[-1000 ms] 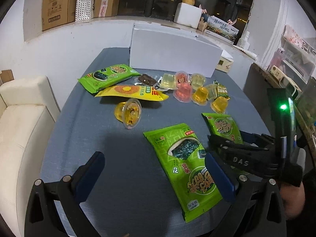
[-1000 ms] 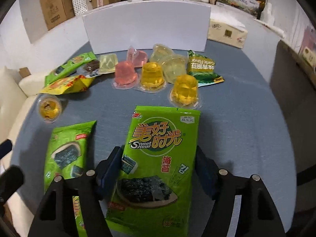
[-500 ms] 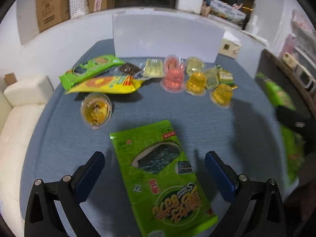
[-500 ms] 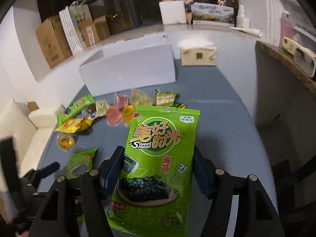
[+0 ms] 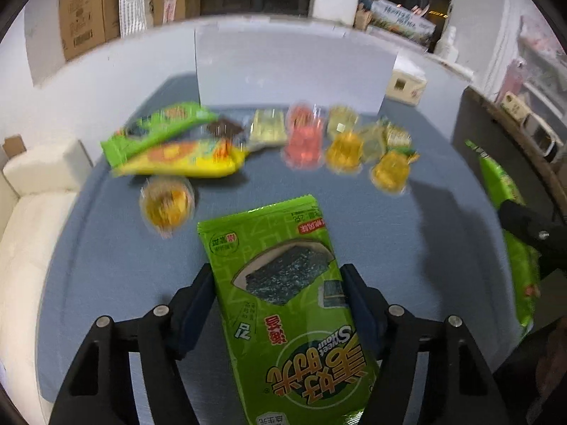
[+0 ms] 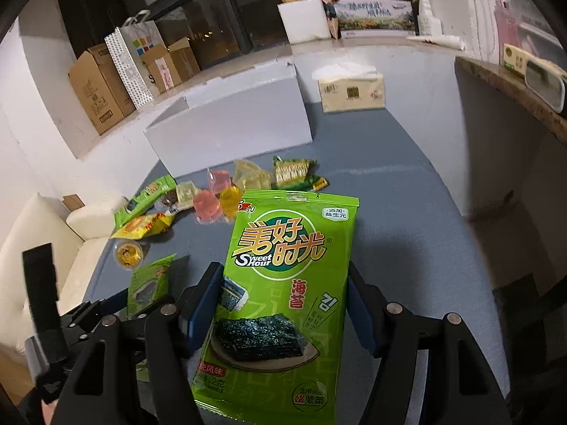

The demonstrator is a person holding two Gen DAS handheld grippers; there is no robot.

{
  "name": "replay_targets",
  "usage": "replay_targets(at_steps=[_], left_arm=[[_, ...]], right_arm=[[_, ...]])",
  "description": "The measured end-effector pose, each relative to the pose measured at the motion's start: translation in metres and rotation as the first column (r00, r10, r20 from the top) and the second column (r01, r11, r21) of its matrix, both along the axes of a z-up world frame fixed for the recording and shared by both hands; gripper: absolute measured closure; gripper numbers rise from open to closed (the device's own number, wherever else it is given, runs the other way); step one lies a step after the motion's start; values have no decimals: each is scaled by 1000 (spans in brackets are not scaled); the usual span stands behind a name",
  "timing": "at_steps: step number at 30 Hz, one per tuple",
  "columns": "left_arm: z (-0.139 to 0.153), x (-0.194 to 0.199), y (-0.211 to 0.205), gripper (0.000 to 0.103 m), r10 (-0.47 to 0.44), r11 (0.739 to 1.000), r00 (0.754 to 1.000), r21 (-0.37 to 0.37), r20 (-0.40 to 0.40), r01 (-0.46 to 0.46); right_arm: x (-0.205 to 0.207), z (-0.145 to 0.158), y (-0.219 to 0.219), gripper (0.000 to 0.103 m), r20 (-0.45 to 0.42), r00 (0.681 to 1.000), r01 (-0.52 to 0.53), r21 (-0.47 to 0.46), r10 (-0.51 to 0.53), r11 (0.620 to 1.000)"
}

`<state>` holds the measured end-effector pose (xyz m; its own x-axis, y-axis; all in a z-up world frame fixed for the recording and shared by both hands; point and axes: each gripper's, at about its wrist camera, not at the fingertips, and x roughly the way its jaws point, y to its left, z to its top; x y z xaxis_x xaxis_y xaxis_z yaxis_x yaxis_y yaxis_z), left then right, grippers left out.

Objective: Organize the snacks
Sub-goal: 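Lower both green seaweed packets into the white box and open both grippers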

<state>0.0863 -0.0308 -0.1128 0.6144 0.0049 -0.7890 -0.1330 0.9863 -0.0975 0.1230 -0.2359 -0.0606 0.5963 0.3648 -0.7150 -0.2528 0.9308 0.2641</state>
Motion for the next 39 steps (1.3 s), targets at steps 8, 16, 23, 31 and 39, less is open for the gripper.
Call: replay_targets(at_steps=[8, 16, 23, 31, 39], left_arm=[[79, 54, 22, 28, -13, 1000, 990, 3, 143, 13], [147, 166, 62, 28, -5, 1000, 974, 5, 228, 3], [148, 253, 85, 28, -20, 999, 978, 35, 209, 13], [126, 296, 98, 23, -44, 997, 986, 72, 161, 33], [111, 297, 109, 0, -2, 998, 992, 64, 122, -6]], right_arm=[[47, 45, 20, 32, 92, 992, -81, -2, 81, 997], [156, 97, 65, 32, 125, 985, -118, -7, 118, 993], [249, 108, 100, 32, 109, 988, -101, -39, 105, 994], [304, 78, 123, 28, 30, 996, -85, -81, 88, 993], [303, 70, 119, 12, 8, 996, -88, -54, 88, 995]])
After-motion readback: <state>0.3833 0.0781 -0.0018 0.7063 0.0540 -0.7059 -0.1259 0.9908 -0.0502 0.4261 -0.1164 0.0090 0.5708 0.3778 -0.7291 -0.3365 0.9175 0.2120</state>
